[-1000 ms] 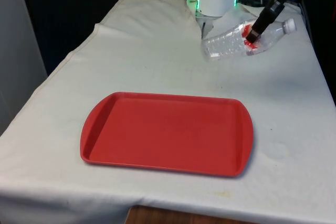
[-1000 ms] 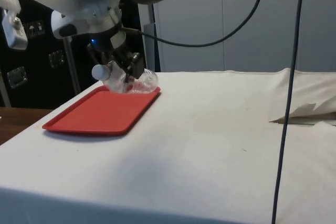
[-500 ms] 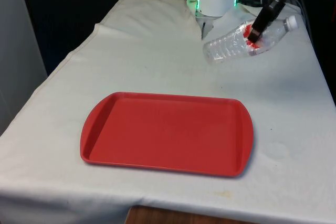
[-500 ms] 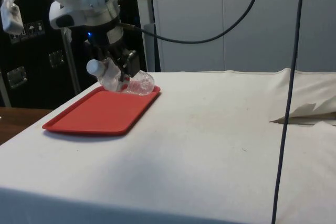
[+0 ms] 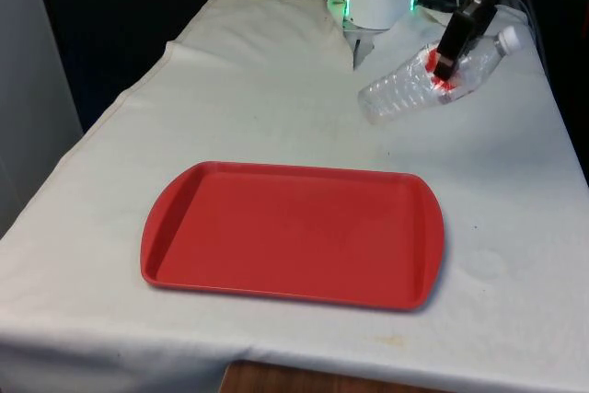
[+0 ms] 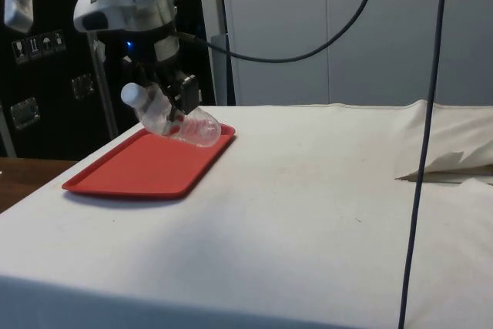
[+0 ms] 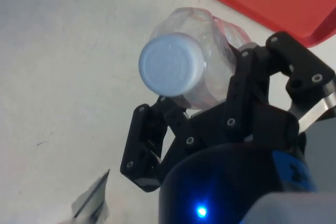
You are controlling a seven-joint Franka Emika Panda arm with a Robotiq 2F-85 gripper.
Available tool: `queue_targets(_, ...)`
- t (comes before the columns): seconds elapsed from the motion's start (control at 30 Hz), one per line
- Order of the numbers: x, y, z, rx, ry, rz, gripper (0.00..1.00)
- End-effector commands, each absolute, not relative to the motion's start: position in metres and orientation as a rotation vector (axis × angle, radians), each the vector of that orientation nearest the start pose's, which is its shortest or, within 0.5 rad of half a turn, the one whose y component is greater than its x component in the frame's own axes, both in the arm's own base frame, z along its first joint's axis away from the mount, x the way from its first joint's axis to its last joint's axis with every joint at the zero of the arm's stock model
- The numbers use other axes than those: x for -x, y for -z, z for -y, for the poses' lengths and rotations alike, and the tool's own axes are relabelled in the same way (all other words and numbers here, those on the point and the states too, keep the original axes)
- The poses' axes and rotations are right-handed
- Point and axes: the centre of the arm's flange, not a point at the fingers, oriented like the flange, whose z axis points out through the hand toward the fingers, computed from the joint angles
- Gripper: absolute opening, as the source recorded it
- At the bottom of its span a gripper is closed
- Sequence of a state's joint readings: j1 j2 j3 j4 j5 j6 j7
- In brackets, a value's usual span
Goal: Place the bottle upright on the tray.
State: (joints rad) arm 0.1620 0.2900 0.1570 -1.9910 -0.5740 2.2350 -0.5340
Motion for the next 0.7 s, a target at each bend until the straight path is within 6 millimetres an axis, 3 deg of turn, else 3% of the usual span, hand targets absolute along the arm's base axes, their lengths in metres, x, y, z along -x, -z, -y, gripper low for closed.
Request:
queue_targets(0.0,-0.576,-0.321,-0.166,2.888,-0.100,2.007,0.33)
queue_targets(0.67,-0.583,-0.325,-0.131,2.869,0.065,1.903,0.33)
